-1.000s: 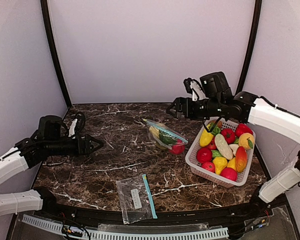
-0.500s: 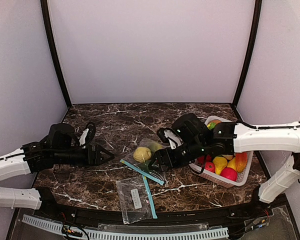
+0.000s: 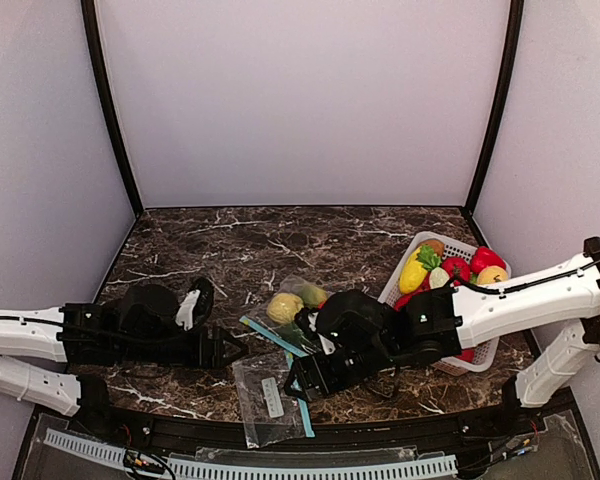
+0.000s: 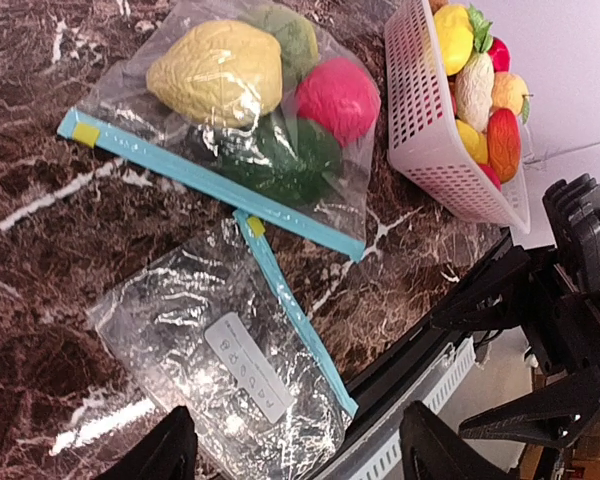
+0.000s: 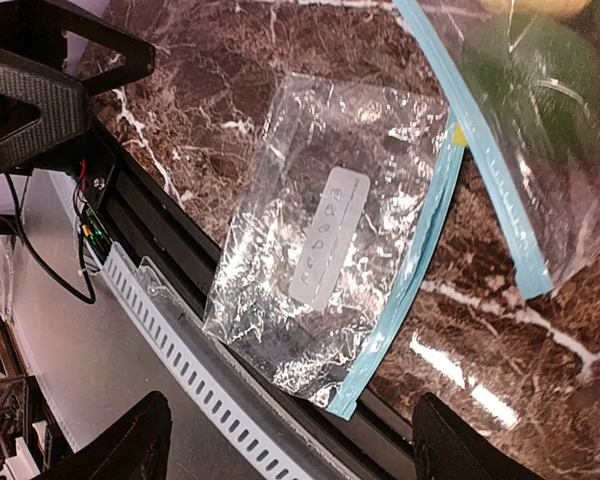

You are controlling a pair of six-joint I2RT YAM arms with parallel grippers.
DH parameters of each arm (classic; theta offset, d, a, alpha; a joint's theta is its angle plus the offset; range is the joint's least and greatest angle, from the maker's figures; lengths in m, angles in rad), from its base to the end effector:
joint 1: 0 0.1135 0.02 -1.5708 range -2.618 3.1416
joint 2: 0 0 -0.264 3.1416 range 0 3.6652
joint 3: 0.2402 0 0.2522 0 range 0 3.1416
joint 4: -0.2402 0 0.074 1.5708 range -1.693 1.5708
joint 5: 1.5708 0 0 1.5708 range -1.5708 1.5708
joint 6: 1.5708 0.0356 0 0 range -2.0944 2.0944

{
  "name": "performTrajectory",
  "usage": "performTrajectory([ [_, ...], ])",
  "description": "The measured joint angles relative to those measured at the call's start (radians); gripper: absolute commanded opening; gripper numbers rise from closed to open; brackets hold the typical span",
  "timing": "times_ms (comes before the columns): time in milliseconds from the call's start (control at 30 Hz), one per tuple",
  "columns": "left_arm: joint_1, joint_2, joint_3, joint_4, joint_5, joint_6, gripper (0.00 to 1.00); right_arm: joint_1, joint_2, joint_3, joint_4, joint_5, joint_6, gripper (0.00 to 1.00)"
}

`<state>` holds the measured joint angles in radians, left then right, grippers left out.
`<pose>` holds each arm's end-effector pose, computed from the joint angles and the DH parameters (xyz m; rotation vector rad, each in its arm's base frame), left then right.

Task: Place the food in the zip-top bag and seal the zipper
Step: Pick up the zipper food storage bag at the corner of the board.

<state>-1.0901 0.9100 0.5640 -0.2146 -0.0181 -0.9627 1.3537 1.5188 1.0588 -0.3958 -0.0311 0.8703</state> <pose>0.0938 -0.1784 0.2370 0.1393 2.3695 -1.1116 0.0688 0.3169 0.2394 -0.6623 2.6209 0.9240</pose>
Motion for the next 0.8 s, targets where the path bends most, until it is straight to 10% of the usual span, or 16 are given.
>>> performTrajectory([
  [467,-0.428,0.141,-0.112,0.090,-0.365,-0.321,0.70,0.185,0.136,-0.008,-0.013,0.146,0.227,0.81],
  [800,-0.458,0.156,-0.252,0.212,-0.402,-0.448,0.59,0.217,0.172,-0.002,-0.026,0.193,0.304,0.81],
])
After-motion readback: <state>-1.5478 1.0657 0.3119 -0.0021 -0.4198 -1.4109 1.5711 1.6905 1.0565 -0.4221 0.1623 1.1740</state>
